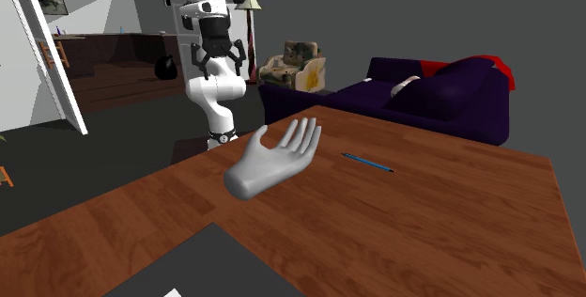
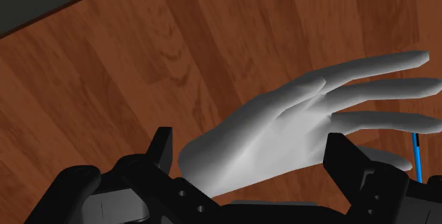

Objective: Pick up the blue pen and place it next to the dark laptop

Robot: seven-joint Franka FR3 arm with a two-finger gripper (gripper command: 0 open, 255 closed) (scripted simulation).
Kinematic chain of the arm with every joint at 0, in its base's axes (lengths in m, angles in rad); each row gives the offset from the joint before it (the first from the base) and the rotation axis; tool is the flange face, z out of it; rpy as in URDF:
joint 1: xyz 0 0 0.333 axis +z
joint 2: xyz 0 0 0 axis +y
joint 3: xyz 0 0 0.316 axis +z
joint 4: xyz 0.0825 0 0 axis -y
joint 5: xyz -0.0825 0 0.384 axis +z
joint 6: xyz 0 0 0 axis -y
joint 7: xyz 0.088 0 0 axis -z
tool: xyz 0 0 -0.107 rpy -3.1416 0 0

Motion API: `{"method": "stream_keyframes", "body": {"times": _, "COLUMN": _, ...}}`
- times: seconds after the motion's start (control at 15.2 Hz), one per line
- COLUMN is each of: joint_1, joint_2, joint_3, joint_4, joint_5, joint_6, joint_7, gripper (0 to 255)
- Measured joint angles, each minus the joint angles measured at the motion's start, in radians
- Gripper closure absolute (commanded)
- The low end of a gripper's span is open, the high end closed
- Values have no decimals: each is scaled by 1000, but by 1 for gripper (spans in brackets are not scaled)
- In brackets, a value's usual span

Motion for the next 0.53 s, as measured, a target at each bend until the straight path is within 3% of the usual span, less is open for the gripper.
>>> {"method": "stream_keyframes", "body": {"times": 0.53, "joint_1": 50, "joint_2": 145, "joint_3": 81, "joint_4": 34, "joint_5": 36, "joint_6": 110, "joint_7": 40, "gripper": 0}}
